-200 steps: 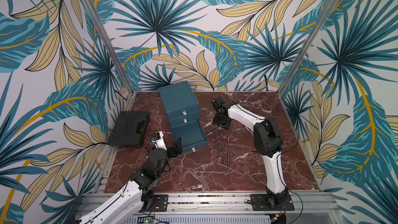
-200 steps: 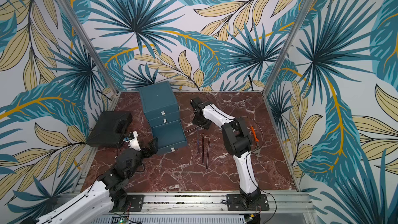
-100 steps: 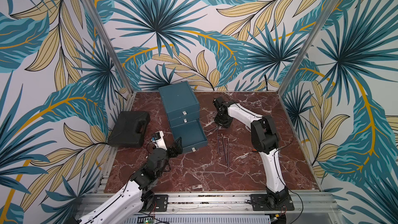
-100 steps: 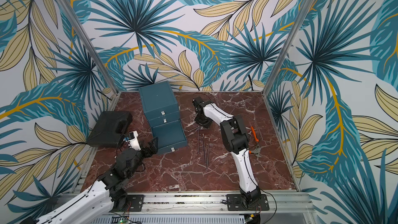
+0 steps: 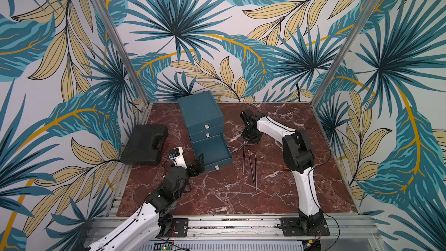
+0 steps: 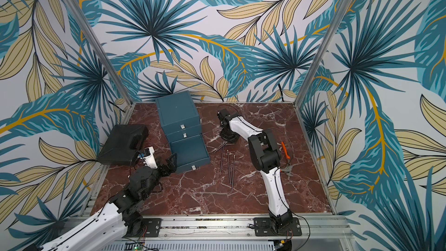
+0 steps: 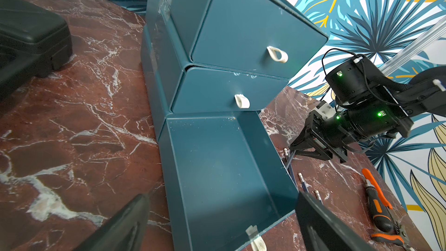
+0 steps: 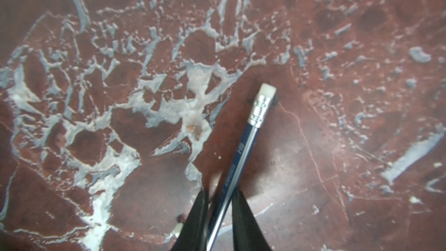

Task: Please place the pencils in the drawer according to their color
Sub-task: Pick up the pencil from the center of the board.

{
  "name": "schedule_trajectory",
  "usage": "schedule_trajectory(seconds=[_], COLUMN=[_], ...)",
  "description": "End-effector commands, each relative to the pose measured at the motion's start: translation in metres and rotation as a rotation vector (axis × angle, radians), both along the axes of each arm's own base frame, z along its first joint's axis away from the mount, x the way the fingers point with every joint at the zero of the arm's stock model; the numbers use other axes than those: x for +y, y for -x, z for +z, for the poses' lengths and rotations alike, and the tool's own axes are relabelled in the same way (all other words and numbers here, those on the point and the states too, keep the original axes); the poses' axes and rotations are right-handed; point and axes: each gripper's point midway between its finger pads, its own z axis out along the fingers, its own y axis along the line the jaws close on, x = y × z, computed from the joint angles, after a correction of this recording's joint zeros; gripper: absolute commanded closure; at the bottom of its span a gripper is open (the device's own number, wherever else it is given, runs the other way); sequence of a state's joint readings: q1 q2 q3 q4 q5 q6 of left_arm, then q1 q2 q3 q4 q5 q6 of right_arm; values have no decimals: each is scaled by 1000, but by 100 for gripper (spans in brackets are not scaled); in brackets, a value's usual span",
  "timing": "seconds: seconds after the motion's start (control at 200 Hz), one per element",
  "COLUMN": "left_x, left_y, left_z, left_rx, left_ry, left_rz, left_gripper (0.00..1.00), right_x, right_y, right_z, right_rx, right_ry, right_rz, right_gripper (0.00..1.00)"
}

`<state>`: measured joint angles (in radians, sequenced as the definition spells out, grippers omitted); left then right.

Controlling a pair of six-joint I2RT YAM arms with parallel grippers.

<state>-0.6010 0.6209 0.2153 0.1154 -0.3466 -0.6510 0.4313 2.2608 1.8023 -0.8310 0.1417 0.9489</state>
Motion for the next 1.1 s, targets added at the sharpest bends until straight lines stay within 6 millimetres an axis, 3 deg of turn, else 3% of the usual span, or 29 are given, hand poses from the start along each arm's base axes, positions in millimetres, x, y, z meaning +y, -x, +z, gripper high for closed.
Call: schedule_trajectory(seconds=[0.0,0.23,0.411,0.641,0.851,0.977,1.092], left_x=[0,2,4,8,7,9,12], left_y=[-2,0,0,0,1,1,3], left_z=[15,15,14,10,9,8,8], left_rx=[-32,-29,-27,-21,-18,-18,-25], left_ry=[12,8,5,7,11,17,18], left_rz=[2,8,15,36,31,40,48], left_gripper=[0,0,0,0,0,0,0], right_x=[-7,0,9,9,7,19,48], right_y=[13,13,8,11,20,30,38], right_z=[-25,-22,0,40,91,121,158], right_rx=[54,18,-61,-207,-396,-523,-723], right_ry=[1,-58,-137,-212,-266,-303,-388], right_rz=[-28,-33,-22,-44,-78,-86,-65], right_gripper=[82,91,100,100,100,100,100])
